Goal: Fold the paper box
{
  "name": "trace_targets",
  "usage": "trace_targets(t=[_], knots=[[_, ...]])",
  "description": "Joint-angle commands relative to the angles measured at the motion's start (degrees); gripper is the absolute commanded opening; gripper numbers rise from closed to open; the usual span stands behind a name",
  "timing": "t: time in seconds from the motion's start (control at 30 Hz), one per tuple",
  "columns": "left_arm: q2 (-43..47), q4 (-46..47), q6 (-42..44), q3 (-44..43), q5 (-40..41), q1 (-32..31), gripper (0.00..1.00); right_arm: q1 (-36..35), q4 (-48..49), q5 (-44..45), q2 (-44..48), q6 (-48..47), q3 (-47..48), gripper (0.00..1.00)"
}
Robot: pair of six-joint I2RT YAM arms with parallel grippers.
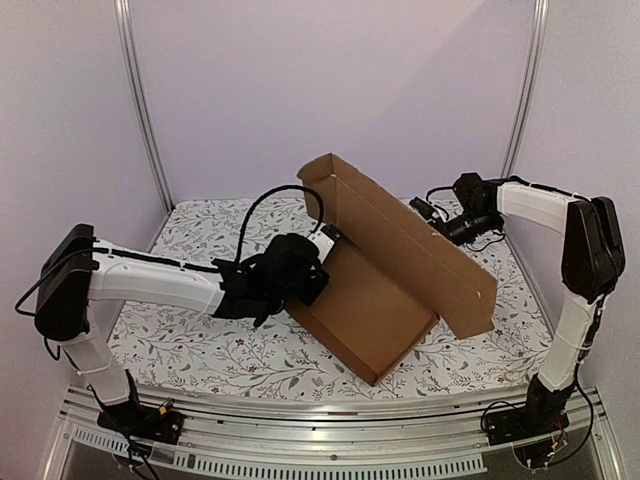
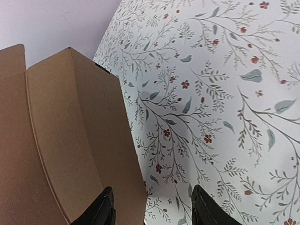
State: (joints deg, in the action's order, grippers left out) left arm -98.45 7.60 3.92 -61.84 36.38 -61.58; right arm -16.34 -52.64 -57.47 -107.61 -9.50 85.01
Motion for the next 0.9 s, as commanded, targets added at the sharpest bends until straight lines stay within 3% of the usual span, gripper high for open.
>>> trace_targets(t=[0.0,0.3,0.37,0.5,0.87], knots=[[-1.1,-12.9,-11.1,0.7,-4.1,5.0,0.0,6.1,1.2,6.1,3.0,1.5,-1.3,0.55],[-15.9,-34.2,-27.9,-12.5,-16.6,14.3,0.0,9.9,3.1,14.5,11.7,-1.1,-1.8,0.58],[-16.8,-34.1,-29.8,-13.3,-18.8,15.0,0.09,9.9,3.6,15.1,12.7,-1.0,-2.0,0.58],[-13.9,-32.6,-30.8,-12.2,-20.1,15.2,0.25,9.9,3.7,15.8,13.6,-1.2,-2.2,0.58],[3.7,-27.2,-29.1,-2.9,-19.0,14.0,0.44,9.9,3.8,17.0,13.4,-2.6,-2.2,0.59]])
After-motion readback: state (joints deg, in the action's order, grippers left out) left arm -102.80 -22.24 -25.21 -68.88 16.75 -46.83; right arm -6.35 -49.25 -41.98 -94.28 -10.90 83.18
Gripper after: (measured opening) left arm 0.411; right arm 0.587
